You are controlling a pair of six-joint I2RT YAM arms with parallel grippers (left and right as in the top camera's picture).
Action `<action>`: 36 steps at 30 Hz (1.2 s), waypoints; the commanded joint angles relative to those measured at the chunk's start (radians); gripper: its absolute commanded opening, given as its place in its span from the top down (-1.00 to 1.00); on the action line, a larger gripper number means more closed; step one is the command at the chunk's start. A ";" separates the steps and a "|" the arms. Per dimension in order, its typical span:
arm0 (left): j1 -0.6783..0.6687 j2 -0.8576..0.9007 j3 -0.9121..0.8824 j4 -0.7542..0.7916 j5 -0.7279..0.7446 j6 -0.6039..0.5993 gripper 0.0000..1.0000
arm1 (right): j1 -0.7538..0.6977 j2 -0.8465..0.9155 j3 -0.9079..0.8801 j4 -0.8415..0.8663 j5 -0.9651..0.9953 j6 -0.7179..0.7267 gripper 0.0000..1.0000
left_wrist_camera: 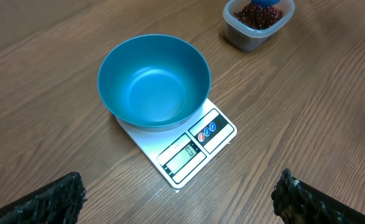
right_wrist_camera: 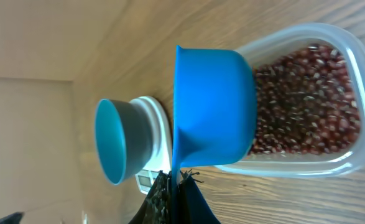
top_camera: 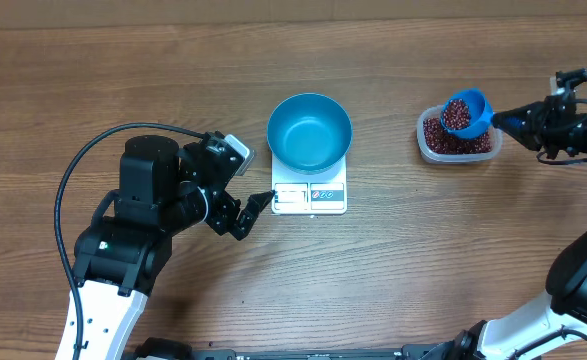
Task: Scoop item into bowl and weigh 150g on scale
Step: 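Lift the filled blue scoop out of the bean tub with the right gripper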
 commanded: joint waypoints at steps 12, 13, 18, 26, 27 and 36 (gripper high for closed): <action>0.005 0.003 0.026 0.004 0.015 0.022 -0.99 | 0.000 0.005 0.014 -0.032 -0.210 -0.041 0.93; 0.005 0.003 0.026 0.004 0.015 0.022 -0.99 | 0.003 0.005 0.016 -0.038 -0.210 -0.036 0.93; 0.005 0.003 0.026 0.004 0.015 0.022 -1.00 | 0.029 0.003 0.050 -0.092 -0.210 -0.034 0.93; 0.005 0.003 0.026 0.004 0.015 0.022 -0.99 | 0.110 -0.014 0.155 -0.129 -0.209 -0.006 0.93; 0.005 0.003 0.026 0.004 0.016 0.022 -0.99 | 0.123 -0.014 0.169 -0.129 -0.208 0.002 0.93; 0.005 0.003 0.026 0.004 0.015 0.022 -0.99 | 0.278 -0.014 0.250 -0.064 -0.168 0.103 0.93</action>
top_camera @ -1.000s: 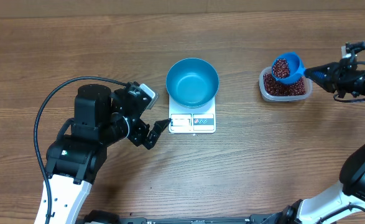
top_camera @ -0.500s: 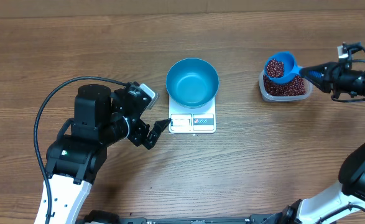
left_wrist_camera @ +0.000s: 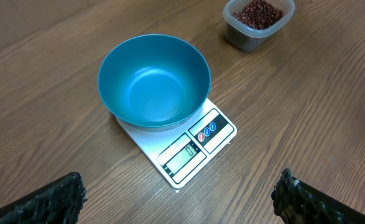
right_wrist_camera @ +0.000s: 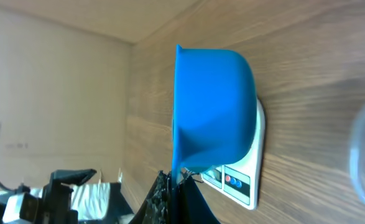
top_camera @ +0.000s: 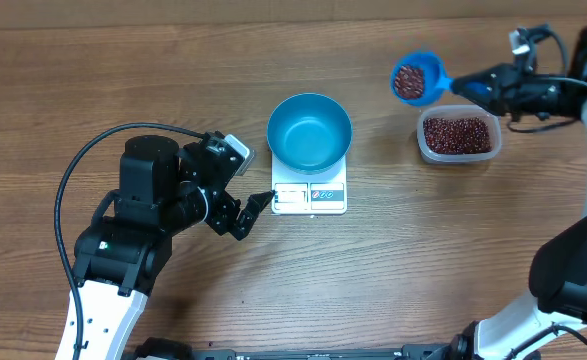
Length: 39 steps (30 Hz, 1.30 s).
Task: Scoop item into bowl and weigh 150g on scale
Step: 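Lift the filled blue scoop out of the bean tub with the right gripper, then carry the scoop over the teal bowl with the right gripper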
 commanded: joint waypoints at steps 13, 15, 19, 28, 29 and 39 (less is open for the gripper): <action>0.005 0.003 0.026 0.004 0.016 0.022 -0.99 | 0.275 -0.014 0.035 0.082 0.183 0.124 0.92; 0.005 0.003 0.026 0.004 0.015 0.022 -0.99 | 0.307 -0.014 0.035 0.084 0.207 0.124 0.93; 0.005 0.003 0.026 0.004 0.015 0.022 -1.00 | 0.361 -0.014 0.036 0.092 0.212 0.124 0.93; 0.005 0.003 0.026 0.004 0.016 0.022 -0.99 | 0.472 -0.026 0.042 0.139 0.427 0.124 0.93; 0.005 0.003 0.026 0.004 0.015 0.022 -1.00 | 0.483 -0.026 0.042 0.144 0.456 0.124 0.93; 0.005 0.003 0.026 0.004 0.015 0.022 -0.99 | 0.579 -0.028 0.091 0.136 0.669 0.125 0.93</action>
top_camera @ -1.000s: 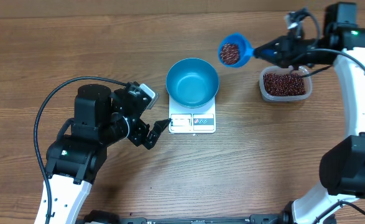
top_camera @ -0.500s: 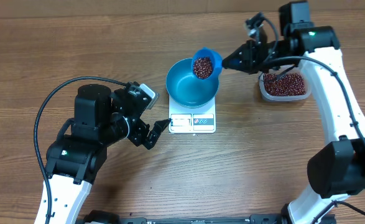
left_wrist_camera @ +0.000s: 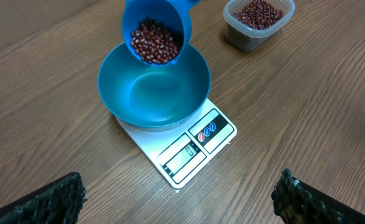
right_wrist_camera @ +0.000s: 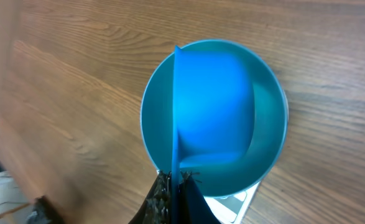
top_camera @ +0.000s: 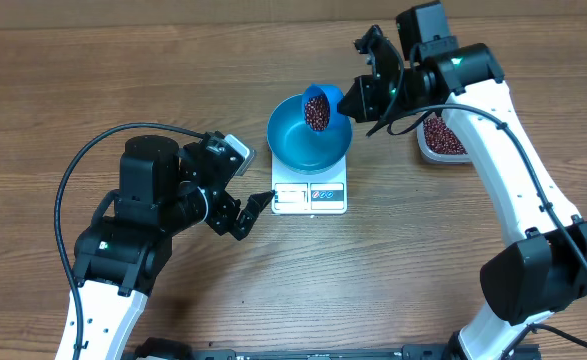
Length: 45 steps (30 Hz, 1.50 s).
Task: Scoop item into bowl and weigh 150g on scale
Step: 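Carry the scoop over the teal bowl with the right gripper, then tilt the scoop with the right gripper to pour beans into the bowl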
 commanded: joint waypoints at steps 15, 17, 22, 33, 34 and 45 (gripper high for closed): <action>0.005 0.003 0.026 0.004 0.015 0.022 -1.00 | 0.122 -0.031 0.097 -0.022 0.327 0.005 0.93; 0.005 0.003 0.026 0.004 0.015 0.022 -1.00 | 0.127 -0.032 0.097 -0.024 0.334 0.005 0.93; 0.005 0.003 0.026 0.004 0.015 0.022 -0.99 | 0.128 -0.038 0.097 -0.033 0.335 0.005 0.92; 0.005 0.003 0.026 0.004 0.015 0.022 -0.99 | 0.128 -0.095 0.106 -0.037 0.386 0.031 0.93; 0.005 0.003 0.026 0.004 0.015 0.022 -0.99 | 0.128 -0.100 0.106 -0.037 0.386 0.031 0.93; 0.005 0.003 0.026 0.004 0.015 0.022 -0.99 | 0.133 -0.113 0.106 -0.037 0.401 0.030 0.93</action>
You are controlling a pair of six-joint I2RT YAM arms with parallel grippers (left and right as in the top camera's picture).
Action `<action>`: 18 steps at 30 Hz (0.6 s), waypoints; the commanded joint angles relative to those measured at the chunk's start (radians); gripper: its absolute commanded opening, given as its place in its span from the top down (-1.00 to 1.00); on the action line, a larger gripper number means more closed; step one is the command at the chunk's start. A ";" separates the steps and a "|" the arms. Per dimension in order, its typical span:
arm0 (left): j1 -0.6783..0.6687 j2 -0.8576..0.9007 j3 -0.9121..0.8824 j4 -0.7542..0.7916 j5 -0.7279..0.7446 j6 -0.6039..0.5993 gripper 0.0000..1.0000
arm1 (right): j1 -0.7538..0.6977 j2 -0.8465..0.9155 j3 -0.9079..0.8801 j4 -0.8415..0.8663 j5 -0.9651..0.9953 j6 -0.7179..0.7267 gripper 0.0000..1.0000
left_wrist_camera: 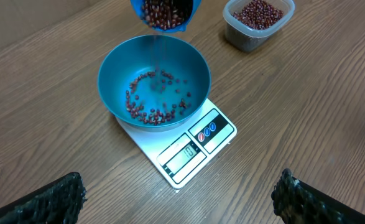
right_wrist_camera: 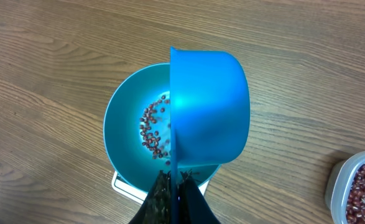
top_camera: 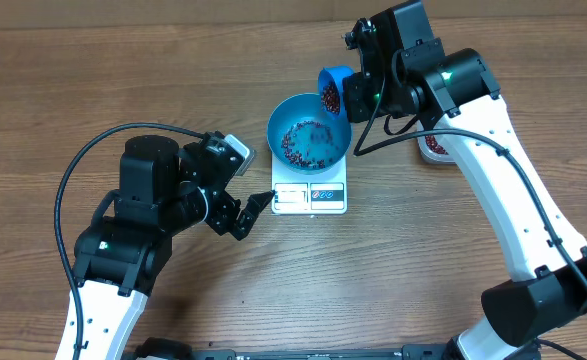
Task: Scoop item into bowl and weigh 150g on scale
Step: 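Tilt the scoop with the right gripper to pour beans into the bowl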
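A teal bowl [top_camera: 309,134] stands on the white scale [top_camera: 310,197], with red beans scattered on its bottom [left_wrist_camera: 154,102]. My right gripper [right_wrist_camera: 177,182] is shut on the handle of a blue scoop [right_wrist_camera: 208,106], tilted above the bowl's right rim; beans [left_wrist_camera: 163,11] still fill the scoop [top_camera: 332,91] and some are falling. The clear tub of red beans [left_wrist_camera: 255,18] sits to the right, mostly behind the right arm in the overhead view. My left gripper [left_wrist_camera: 179,196] stands open and empty, left of and in front of the scale.
The scale's display and buttons [left_wrist_camera: 198,142] face the table's front. The right arm [top_camera: 493,170] stretches from the front right over the tub. The left arm's cable [top_camera: 83,170] loops at the left. All else is bare wooden table [top_camera: 393,280].
The scoop has tipped further and sits a little right over the bowl's rim; beans now lie in the bowl and more are falling. The left arm has not moved.
My right gripper first held the filled scoop over the bean tub. Then it held it up to the left of the tub, then over the empty bowl on the scale. Now the scoop is tilted and beans are in the bowl. The left gripper stayed open throughout.
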 commanded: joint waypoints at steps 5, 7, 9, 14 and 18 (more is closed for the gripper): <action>0.005 0.003 0.026 0.004 0.015 0.022 -0.99 | 0.032 -0.034 0.036 0.005 0.072 0.004 0.93; 0.005 0.003 0.026 0.004 0.015 0.022 -0.99 | 0.042 -0.034 0.036 0.003 0.098 0.003 0.93; 0.005 0.003 0.026 0.004 0.015 0.022 -1.00 | 0.051 -0.034 0.036 0.002 0.116 0.003 0.93; 0.005 0.003 0.026 0.004 0.015 0.022 -1.00 | 0.071 -0.034 0.036 0.003 0.168 0.004 0.93; 0.005 0.003 0.026 0.004 0.015 0.022 -1.00 | 0.085 -0.034 0.036 0.003 0.192 0.004 0.93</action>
